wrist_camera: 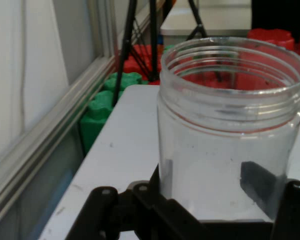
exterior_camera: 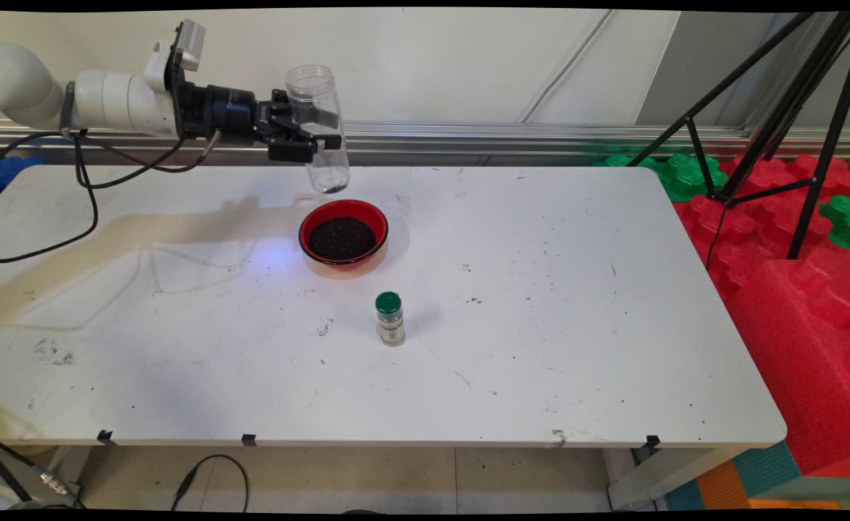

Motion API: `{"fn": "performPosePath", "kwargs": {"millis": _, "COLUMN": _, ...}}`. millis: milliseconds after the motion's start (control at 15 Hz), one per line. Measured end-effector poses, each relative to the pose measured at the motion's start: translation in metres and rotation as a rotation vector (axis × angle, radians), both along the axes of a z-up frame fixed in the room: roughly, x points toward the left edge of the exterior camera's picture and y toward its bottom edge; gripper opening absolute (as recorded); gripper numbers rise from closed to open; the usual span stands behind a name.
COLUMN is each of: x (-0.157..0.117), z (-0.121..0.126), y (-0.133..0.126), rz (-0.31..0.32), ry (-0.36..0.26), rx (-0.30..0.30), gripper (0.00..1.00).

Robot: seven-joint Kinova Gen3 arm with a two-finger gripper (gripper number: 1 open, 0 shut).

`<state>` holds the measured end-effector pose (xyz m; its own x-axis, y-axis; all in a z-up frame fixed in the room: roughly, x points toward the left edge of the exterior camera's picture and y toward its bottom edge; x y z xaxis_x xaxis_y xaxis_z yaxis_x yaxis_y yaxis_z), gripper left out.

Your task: Place the picked object on the table

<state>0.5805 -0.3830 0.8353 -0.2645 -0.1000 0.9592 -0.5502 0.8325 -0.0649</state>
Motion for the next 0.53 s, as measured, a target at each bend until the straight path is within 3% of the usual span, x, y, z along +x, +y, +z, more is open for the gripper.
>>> {"fn": "performPosePath", "kwargs": {"millis": 533, "x": -0.012, "z": -0.004, "y": 0.027, "rz": -0.064, "ry": 0.016, "rx": 0.047, "gripper": 0.00}}
